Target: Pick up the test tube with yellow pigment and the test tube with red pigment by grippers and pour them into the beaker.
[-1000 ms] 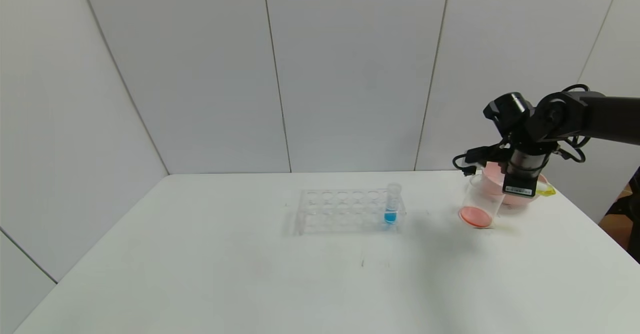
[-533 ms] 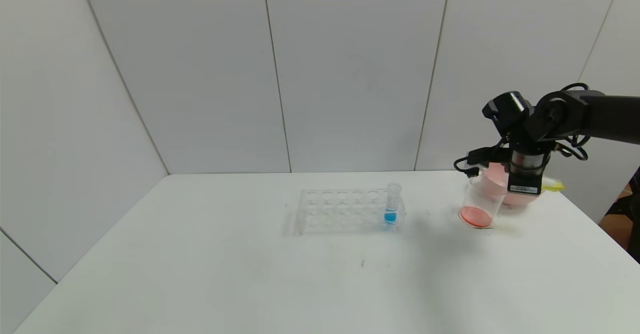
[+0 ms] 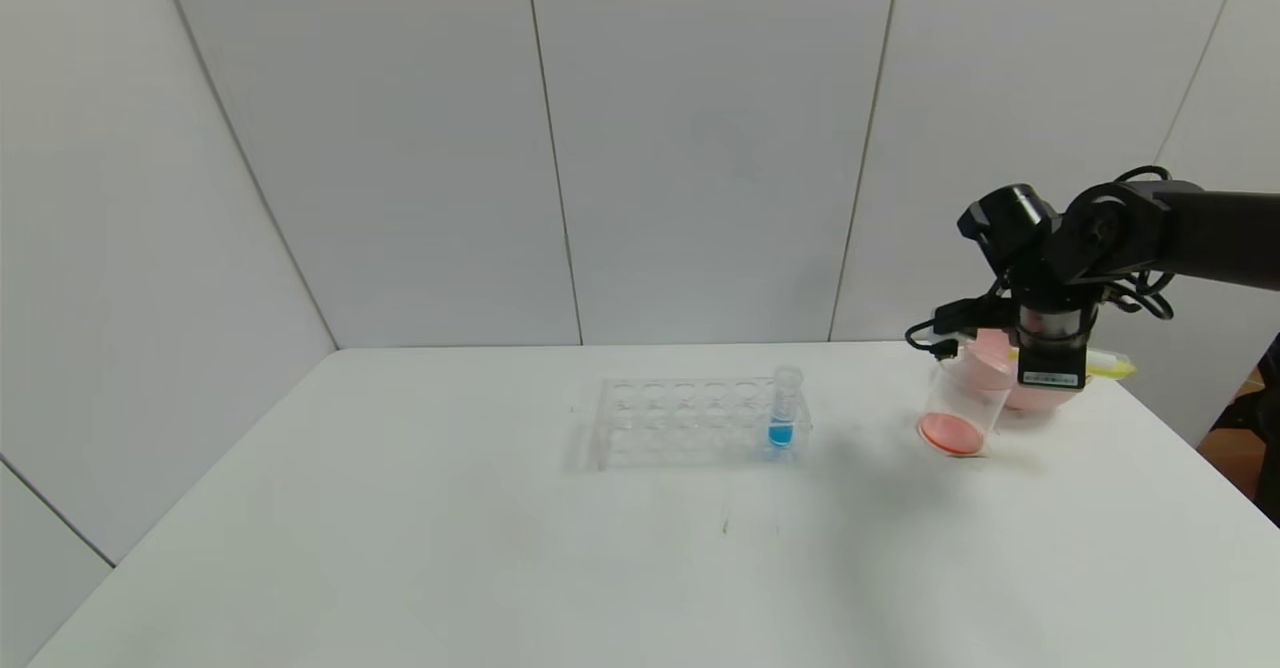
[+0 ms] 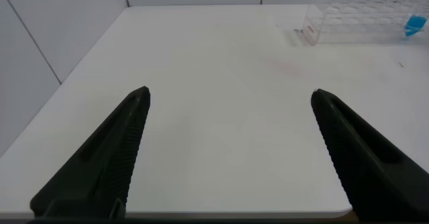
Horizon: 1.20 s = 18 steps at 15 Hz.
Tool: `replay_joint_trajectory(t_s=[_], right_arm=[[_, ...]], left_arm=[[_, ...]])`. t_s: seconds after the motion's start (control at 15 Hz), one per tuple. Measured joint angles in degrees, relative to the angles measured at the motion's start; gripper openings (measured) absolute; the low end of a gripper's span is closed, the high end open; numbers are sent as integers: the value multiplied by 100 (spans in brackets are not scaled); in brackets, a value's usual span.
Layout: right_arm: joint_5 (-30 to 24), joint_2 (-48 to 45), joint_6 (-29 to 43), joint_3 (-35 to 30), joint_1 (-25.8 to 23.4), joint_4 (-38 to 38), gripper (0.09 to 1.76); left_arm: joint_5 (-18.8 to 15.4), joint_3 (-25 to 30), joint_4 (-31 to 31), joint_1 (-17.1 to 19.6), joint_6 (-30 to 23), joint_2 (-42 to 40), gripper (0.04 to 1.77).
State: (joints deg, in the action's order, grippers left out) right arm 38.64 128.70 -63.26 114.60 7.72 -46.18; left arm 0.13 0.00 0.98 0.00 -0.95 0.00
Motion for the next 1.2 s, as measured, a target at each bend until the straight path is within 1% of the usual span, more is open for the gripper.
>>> replay_joint_trajectory(t_s=[0.2,0.4,0.6,0.73,1.2], right_arm=[[68,30,0,0,77,-21,51],[293,57,-51,0,143,-24,51],[340,66,-60,0,173,-78,51],[541,68,-73,0,201,-156,51],[622,68,-98,0,300,-273,51]], left_arm=[[0,0,0,0,0,0,172],[2,0,0,0,0,0,172],[2,0,0,0,2,0,172],[2,0,0,0,0,0,172],[2,0,0,0,0,0,172]])
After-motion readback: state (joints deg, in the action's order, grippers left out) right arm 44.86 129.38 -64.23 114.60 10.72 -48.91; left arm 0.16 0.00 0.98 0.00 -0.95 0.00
